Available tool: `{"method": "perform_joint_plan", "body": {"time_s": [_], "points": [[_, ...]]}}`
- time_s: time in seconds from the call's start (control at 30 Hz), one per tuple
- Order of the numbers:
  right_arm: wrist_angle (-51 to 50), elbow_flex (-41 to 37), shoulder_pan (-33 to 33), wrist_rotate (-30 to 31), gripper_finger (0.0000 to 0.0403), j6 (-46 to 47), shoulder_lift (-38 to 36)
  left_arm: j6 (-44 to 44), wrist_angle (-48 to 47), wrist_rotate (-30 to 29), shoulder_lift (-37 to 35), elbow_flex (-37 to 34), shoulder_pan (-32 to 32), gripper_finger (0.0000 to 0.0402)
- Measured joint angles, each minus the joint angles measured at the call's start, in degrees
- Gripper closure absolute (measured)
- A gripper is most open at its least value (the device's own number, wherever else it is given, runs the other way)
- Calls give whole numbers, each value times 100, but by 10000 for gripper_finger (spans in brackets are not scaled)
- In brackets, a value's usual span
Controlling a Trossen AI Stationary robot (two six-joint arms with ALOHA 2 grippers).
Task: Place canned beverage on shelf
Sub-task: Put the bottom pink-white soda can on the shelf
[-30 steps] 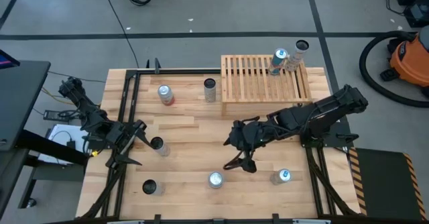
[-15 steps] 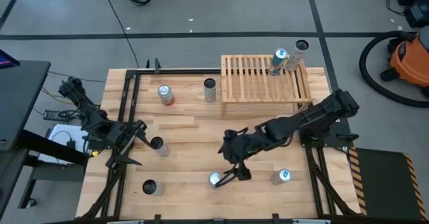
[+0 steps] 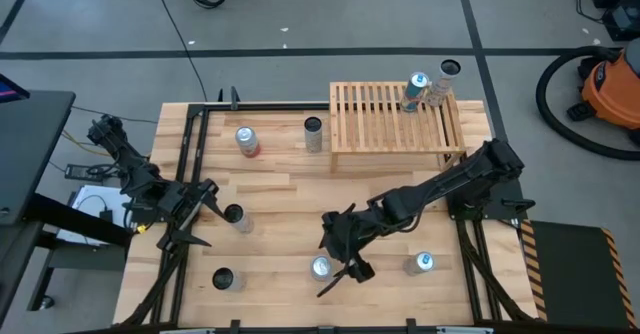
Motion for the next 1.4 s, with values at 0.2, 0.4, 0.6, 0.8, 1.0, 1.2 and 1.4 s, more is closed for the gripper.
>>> {"method": "perform_joint_plan", "body": {"time_s": [0.2,0.4,0.6,0.8,1.0,1.2,1.4], "points": [[118,-2,9,18,14,-304,161,-605,19,0,0,0,0,86],[459,6,11,47,14,-364,323,-613,183,-2,0,0,0,86],[501,-4,31,150,14,-209,501,-601,410,0,-4,0,0,86],[571,0,71,192,14,-189,600,-568,521,-4,-4,0,2,86],[548,-4,145,187,14,-207,777,-481,596,-2,-10,0,0,86],[571,7,169,240,14,-259,891,-481,598,-2,-2,0,0,86],[524,-2,166,320,14,-296,990,-601,510,-2,2,0,0,86]]}}
